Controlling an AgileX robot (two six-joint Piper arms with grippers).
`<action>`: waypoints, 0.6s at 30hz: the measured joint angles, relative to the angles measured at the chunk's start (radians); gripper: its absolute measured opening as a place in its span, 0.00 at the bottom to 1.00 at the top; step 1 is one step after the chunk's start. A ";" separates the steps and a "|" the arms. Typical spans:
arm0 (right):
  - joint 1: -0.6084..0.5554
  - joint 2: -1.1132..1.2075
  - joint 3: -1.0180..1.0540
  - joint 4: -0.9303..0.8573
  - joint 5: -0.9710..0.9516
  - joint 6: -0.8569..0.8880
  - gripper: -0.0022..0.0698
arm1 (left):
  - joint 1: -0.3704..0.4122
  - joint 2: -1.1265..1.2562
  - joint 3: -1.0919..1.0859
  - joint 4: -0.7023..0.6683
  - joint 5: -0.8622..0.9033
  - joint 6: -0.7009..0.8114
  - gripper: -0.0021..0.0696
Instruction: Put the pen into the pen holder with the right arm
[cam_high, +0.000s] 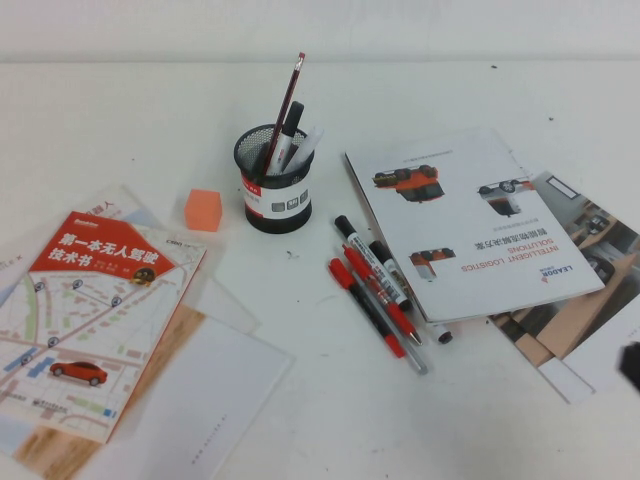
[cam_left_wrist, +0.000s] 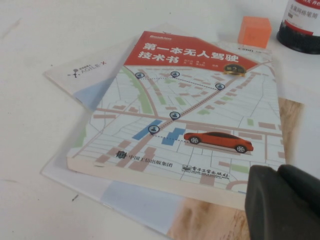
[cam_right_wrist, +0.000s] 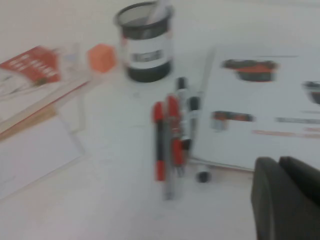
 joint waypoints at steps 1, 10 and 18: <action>-0.031 -0.044 0.012 0.004 0.023 0.000 0.00 | 0.000 0.000 0.000 0.000 0.000 0.000 0.03; -0.389 -0.381 0.177 0.010 0.050 0.000 0.00 | 0.000 0.000 0.000 0.000 0.000 0.000 0.03; -0.483 -0.460 0.230 -0.005 0.063 0.000 0.00 | 0.000 0.000 0.000 0.000 0.000 0.000 0.03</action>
